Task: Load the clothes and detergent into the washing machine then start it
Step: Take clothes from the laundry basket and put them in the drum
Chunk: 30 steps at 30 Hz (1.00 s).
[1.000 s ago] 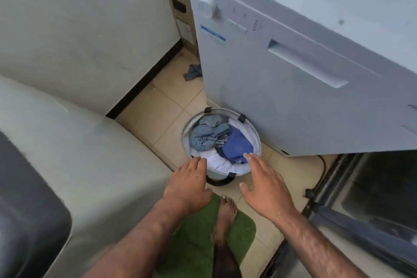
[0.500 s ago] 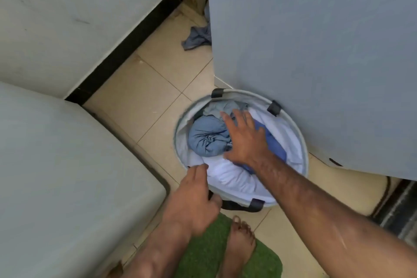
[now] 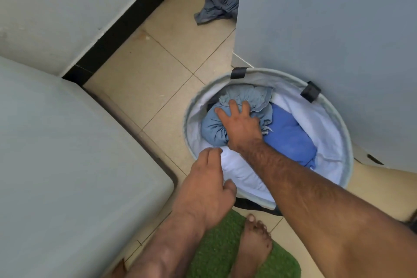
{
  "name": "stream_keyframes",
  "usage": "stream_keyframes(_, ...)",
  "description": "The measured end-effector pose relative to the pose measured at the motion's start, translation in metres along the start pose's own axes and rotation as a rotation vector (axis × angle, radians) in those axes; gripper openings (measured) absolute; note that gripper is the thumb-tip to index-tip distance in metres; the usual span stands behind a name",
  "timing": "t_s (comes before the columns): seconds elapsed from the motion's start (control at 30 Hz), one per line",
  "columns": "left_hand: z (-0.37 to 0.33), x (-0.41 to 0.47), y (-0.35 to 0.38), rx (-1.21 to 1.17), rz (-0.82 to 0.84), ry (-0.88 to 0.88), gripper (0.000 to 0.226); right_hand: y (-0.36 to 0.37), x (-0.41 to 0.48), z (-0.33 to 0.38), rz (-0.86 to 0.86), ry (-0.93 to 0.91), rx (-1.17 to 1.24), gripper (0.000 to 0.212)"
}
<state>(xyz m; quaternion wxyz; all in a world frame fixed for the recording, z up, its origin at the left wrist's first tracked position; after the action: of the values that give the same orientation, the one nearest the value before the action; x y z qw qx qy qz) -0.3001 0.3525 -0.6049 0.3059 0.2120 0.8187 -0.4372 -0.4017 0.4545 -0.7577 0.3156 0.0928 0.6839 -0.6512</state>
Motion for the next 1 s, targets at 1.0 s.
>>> stream_keyframes(1.0, -0.137, -0.270, -0.222, -0.387, -0.256, 0.291, 0.094, -0.378, -0.389, 0.002, -0.557, 0.006, 0.640, 0.054)
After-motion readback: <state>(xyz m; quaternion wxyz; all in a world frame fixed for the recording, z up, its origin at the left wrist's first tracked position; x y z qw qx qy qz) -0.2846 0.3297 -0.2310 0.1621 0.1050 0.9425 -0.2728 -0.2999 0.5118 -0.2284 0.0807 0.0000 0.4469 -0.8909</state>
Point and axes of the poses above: each hand's wrist, its own x-axis towards the middle knuckle, its own y-axis out of the palm, z = x × y, the point moved 3 cm from there along x, towards the middle knuckle, and after that the axes turned 2 degrees about x, right-handed, at the moved point
